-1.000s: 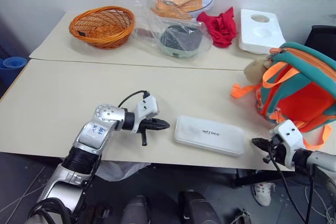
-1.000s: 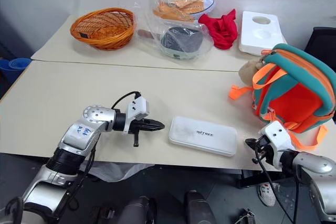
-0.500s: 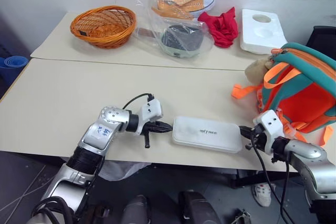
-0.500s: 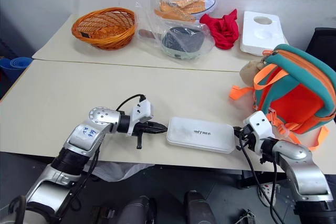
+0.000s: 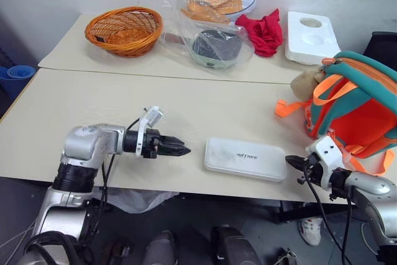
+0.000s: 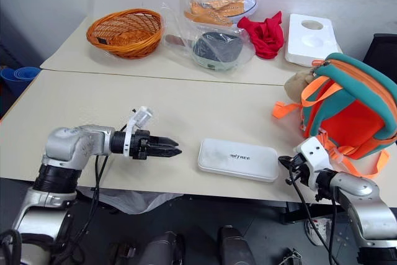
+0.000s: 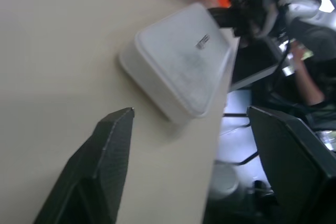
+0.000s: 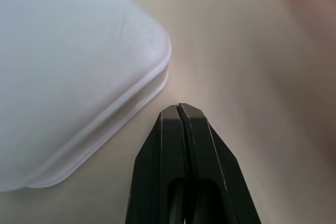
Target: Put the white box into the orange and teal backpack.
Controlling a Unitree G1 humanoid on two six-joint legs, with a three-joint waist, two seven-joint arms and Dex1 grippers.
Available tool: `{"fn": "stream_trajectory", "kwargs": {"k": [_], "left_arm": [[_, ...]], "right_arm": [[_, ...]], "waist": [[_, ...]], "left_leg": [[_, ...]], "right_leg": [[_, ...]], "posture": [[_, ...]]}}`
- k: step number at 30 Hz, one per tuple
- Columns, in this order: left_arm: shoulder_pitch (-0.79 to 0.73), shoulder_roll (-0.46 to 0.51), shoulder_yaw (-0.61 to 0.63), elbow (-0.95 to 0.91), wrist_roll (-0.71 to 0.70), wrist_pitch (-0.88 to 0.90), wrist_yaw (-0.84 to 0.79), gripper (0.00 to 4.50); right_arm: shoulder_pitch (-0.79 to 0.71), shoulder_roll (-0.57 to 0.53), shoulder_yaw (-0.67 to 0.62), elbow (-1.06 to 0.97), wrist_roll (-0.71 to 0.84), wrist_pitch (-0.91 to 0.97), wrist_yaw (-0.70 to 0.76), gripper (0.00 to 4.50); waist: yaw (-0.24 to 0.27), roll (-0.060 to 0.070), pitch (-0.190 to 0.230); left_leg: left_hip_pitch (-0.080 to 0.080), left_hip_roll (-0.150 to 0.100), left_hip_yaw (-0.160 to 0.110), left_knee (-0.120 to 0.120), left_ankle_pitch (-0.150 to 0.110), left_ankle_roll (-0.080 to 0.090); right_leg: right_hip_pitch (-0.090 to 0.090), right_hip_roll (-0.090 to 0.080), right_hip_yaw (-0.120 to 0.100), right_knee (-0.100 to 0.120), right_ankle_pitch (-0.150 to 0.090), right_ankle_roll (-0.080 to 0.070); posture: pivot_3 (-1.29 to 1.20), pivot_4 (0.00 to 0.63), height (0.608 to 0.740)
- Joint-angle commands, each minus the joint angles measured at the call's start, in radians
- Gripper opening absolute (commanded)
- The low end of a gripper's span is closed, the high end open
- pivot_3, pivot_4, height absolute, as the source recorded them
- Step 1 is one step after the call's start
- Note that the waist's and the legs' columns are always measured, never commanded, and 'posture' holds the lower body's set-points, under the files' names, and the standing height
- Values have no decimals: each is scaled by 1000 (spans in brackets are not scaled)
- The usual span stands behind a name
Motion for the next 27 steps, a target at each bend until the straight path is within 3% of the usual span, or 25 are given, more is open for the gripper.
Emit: {"fn": "stream_trajectory", "kwargs": {"k": [1, 13, 17, 23, 27], "left_arm": [[-53, -24, 10, 69, -11, 98, 76, 4478], [-153, -160, -159, 254, 68, 95, 222, 4478], [-171, -209, -126, 323, 66, 93, 243, 4478], [-175, -231, -63, 257, -3, 195, 231, 4478], [-183, -262, -12, 259, -7, 223, 262, 3628]], "right_arm": [[7, 13, -19, -38, 16, 2, -13, 0], [-56, 87, 117, -32, -22, -3, -33, 0], [-76, 112, 143, -34, -33, 1, -46, 0], [-89, 140, 144, -29, -44, 2, -65, 0], [-94, 163, 151, -31, -47, 6, -77, 0]], "waist": [[-1, 0, 0], [-1, -1, 0], [0, -2, -2], [-3, -3, -3], [-1, -3, -3]], "left_leg": [[0, 0, 0, 0, 0, 0], [2, -1, 0, 0, 1, -2], [2, -1, 0, 0, 1, -2], [3, -1, -1, 0, 1, -2], [2, -1, -1, 0, 1, -3]], "right_leg": [[0, 0, 0, 0, 0, 0], [1, 0, 0, 2, 0, 0], [2, 0, 0, 1, 0, 0], [2, -1, 0, 2, 0, 0], [1, -1, 0, 2, 0, 0]], "posture": [[0, 150, 740], [0, 150, 740], [0, 150, 740], [0, 150, 740], [0, 150, 740]]}}
